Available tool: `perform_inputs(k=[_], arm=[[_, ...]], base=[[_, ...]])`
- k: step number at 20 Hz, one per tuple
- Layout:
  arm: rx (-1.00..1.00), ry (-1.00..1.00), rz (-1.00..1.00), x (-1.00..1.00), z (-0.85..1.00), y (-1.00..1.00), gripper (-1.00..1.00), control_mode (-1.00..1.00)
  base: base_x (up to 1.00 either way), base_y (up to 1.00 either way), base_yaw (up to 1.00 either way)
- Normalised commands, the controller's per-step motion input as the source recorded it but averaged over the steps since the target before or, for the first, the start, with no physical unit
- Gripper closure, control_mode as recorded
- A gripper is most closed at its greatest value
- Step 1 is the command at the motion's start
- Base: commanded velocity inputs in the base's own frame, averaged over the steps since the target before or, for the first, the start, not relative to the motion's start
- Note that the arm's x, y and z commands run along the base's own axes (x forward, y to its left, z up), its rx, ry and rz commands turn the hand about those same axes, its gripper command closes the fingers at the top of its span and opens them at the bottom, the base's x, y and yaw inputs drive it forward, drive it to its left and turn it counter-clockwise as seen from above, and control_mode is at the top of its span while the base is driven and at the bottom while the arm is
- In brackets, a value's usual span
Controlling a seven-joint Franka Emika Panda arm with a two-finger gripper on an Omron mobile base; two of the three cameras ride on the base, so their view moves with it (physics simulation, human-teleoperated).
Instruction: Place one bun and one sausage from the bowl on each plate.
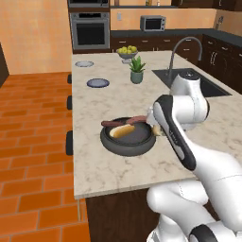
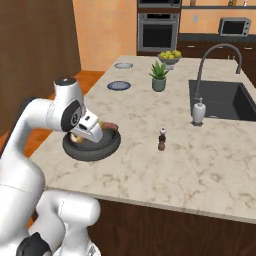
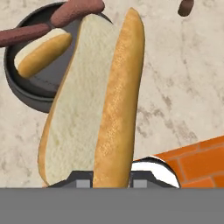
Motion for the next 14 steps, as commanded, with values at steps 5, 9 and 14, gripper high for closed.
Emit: perform_inputs(k=[5,9,14], arm=[[-0.01,-0.02,0.1,-0.96,0.26,-0.09,1.0,-1.0],[0.0,0.0,0.0,-0.28,0.0,0.0,1.0,-1.0],[0.0,0.0,0.0,-0.03,0.0,0.0,1.0,1.0]], base=[[0.0,0.0,0.0],[0.0,0.0,0.0],[-0.39,0.48,-0.06]])
